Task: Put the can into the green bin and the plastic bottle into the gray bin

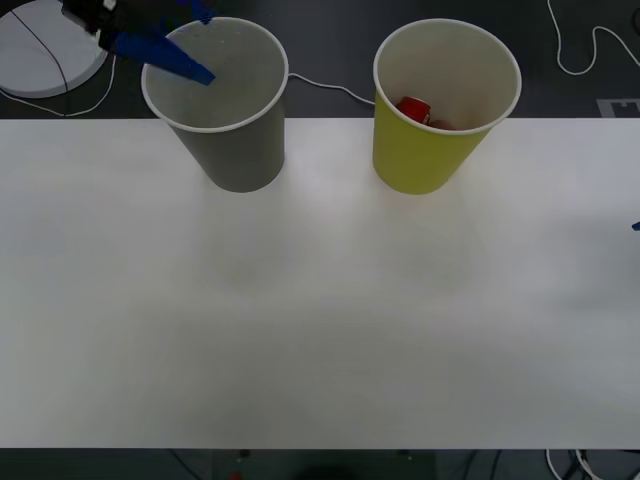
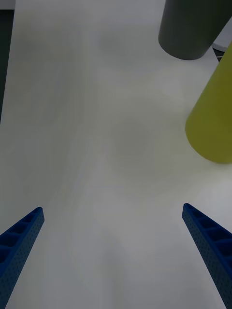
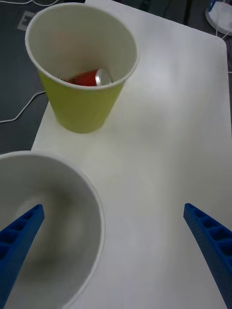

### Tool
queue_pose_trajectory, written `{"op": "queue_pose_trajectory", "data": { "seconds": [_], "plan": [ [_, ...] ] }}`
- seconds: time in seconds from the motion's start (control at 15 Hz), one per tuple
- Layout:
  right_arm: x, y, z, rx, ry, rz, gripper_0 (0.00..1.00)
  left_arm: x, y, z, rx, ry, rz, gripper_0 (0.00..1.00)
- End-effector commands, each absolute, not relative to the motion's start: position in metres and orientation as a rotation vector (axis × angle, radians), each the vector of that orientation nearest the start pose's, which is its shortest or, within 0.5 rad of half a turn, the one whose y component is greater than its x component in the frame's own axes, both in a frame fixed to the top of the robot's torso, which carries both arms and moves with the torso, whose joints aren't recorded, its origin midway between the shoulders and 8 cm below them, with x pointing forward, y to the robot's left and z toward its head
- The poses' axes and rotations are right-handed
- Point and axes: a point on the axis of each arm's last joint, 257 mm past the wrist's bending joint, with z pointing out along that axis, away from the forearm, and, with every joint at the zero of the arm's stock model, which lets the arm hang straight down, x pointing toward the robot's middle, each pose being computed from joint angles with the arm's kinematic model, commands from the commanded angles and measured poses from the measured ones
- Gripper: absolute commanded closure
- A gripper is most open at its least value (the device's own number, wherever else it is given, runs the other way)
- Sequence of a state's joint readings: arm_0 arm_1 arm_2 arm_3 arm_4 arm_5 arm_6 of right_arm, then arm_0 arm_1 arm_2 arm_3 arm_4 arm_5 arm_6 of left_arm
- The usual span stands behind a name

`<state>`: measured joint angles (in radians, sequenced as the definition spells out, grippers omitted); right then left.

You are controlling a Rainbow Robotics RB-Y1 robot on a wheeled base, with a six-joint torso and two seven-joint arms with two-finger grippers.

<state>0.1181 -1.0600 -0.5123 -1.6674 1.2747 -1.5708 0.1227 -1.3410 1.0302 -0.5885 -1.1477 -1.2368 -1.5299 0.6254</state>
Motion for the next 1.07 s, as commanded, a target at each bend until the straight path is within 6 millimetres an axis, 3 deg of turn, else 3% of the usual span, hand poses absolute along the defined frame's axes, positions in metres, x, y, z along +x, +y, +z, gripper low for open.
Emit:
{"op": "queue_pose_trajectory", "data": {
  "seconds": [0.07,0.4,0.67,1.07],
  "plan": [
    [0.339,-0.378,-0.127,-1.675,1.545,0.202,0.00,0.494,0.190,0.033,1.681,1.726,-0.415,0.00],
    [0.339,-0.378,-0.127,-1.675,1.545,0.202,0.00,0.466,0.236,0.003,1.735,1.637,-0.357,0.00],
    [0.339,-0.378,-0.127,-1.675,1.545,0.202,0.00,0.438,0.271,-0.038,1.750,1.578,-0.350,0.00],
    [0.339,-0.378,-0.127,-1.675,1.545,0.202,0.00,0.404,0.301,-0.073,1.787,1.542,-0.286,0.00]
  ]
}}
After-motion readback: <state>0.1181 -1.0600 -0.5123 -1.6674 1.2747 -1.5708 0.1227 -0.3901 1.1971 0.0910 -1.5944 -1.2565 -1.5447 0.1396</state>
